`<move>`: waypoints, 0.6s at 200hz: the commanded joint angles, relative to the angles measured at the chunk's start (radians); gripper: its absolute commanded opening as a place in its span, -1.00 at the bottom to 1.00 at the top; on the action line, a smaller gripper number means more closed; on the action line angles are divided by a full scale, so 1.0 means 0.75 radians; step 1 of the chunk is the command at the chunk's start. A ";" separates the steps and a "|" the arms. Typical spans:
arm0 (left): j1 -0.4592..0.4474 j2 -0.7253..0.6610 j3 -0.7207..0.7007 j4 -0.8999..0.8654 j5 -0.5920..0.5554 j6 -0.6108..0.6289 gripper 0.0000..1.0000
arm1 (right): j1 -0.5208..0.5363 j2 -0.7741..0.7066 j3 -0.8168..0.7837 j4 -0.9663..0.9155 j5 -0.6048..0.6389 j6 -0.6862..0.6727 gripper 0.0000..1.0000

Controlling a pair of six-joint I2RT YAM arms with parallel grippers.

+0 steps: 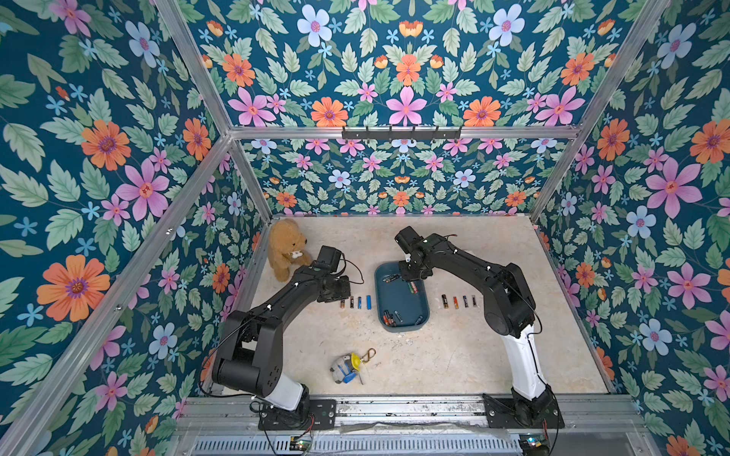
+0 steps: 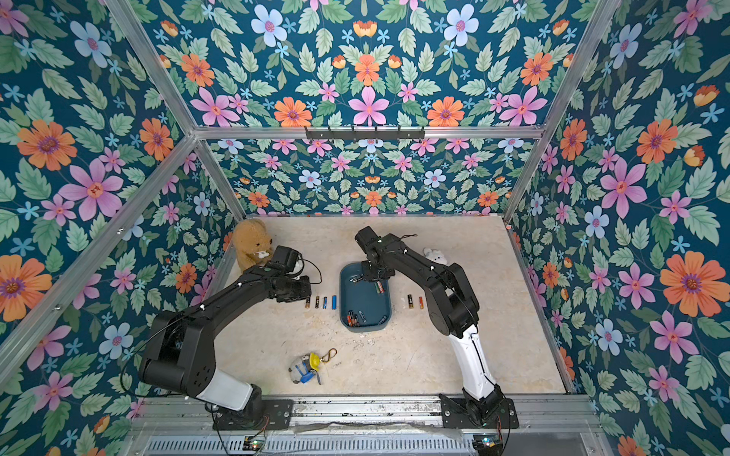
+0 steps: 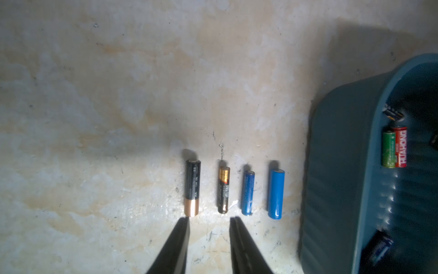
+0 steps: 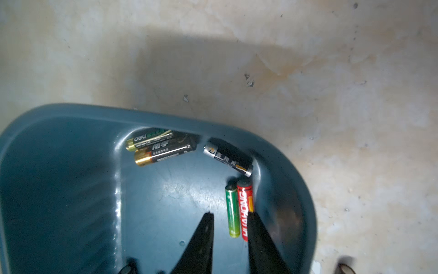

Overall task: Take the batteries out of the storage box
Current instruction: Pick up the battery from the storage box.

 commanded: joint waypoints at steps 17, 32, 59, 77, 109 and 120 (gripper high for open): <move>-0.001 -0.010 -0.023 0.034 0.024 -0.017 -0.30 | 0.023 0.034 0.014 -0.031 0.004 0.011 -0.40; 0.001 -0.014 -0.033 0.036 0.024 -0.015 -0.30 | 0.030 0.039 0.001 -0.026 -0.001 0.019 -0.40; -0.001 -0.026 -0.047 0.035 0.024 -0.013 -0.30 | 0.034 0.051 -0.013 -0.019 -0.005 0.026 -0.40; 0.002 -0.032 -0.057 0.035 0.024 -0.013 -0.30 | 0.036 0.060 -0.017 -0.027 0.009 0.038 -0.39; 0.000 -0.038 -0.071 0.044 0.030 -0.017 -0.30 | 0.042 0.071 -0.025 -0.032 0.031 0.040 -0.39; 0.000 -0.040 -0.073 0.047 0.032 -0.017 -0.30 | 0.042 0.084 -0.014 -0.044 0.033 0.040 -0.39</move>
